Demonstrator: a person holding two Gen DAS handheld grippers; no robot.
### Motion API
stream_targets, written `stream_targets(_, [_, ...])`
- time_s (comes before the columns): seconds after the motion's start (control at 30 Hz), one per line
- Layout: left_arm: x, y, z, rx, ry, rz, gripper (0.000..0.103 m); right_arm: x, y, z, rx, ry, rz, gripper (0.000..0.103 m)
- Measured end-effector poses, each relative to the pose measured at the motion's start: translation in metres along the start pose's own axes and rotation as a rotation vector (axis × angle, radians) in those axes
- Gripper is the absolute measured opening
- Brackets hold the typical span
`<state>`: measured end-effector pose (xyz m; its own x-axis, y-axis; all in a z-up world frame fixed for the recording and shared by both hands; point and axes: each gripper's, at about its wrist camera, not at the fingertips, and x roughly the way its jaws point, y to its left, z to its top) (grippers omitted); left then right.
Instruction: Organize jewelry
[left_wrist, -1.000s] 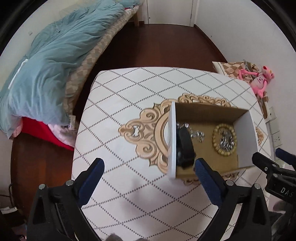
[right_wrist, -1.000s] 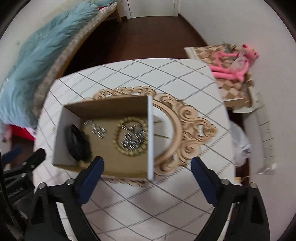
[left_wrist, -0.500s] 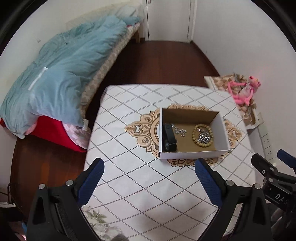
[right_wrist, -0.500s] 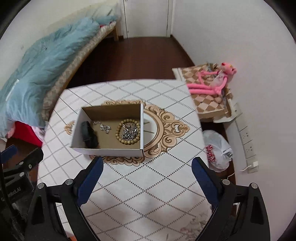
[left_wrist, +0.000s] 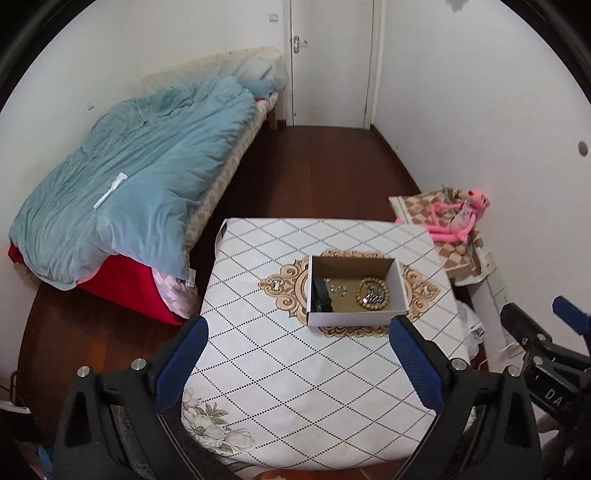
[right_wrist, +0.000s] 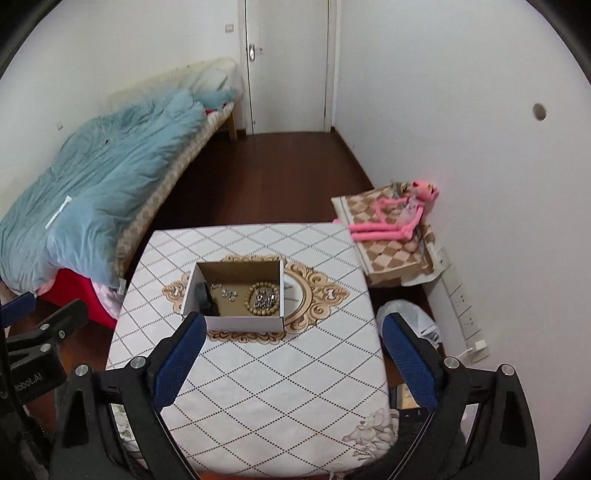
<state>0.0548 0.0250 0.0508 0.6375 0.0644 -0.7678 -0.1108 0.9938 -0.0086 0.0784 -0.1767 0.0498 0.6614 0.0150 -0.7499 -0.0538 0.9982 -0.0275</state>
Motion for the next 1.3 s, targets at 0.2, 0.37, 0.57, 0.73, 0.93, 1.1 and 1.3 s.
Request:
stream_targets(0.2, [-0.025, -0.004, -0.002, 0.013, -0.036, -0.016, 0.1, -0.035, -0.002, 0.002, 0.003, -0.049, -0.002, 0.098])
stream_targets(0.37, [-0.034, -0.005, -0.005, 0.013, -0.041, -0.028, 0.1, -0.054, -0.005, 0.002, 0.003, -0.068, -0.003, 0.102])
stream_targets(0.57, [-0.038, -0.008, -0.002, 0.006, -0.048, -0.021, 0.1, -0.053, -0.008, 0.006, 0.014, -0.057, 0.006, 0.102])
stream_targets(0.73, [-0.02, -0.009, 0.008, -0.003, -0.015, -0.01, 0.1, -0.034, -0.008, 0.013, 0.018, -0.031, 0.001, 0.102])
stream_targets(0.93, [0.018, -0.012, 0.019, 0.013, 0.036, 0.027, 0.1, 0.007, -0.007, 0.026, 0.011, 0.019, -0.019, 0.103])
stream_targets(1.1, [0.052, -0.013, 0.029, 0.016, 0.128, 0.015, 0.1, 0.042, -0.005, 0.039, -0.008, 0.078, -0.031, 0.103])
stream_targets(1.3, [0.077, -0.013, 0.044, 0.016, 0.187, 0.014, 0.1, 0.073, -0.002, 0.052, -0.023, 0.151, -0.016, 0.103])
